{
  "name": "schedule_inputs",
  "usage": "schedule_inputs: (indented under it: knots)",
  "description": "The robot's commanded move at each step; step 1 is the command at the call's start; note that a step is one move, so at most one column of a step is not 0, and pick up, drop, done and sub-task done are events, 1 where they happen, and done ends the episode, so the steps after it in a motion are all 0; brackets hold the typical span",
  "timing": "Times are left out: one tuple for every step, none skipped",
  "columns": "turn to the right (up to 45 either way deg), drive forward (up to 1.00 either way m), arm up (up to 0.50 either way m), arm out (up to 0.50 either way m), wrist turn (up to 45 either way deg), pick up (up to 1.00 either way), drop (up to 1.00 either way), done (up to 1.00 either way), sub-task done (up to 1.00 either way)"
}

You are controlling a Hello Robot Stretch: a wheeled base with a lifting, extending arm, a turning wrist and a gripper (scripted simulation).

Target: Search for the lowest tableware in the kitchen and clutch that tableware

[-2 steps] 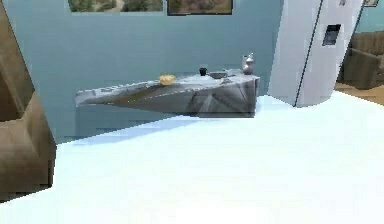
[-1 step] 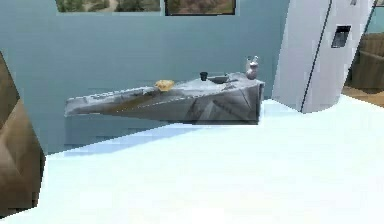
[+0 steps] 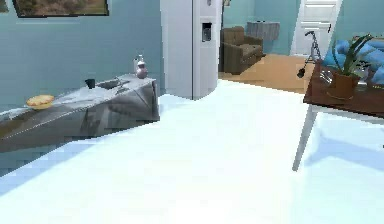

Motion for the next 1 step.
schedule_inputs:
  knots:
    - [0.0,1.00,0.00,0.00,0.0,0.00,0.00,0.00,0.00]
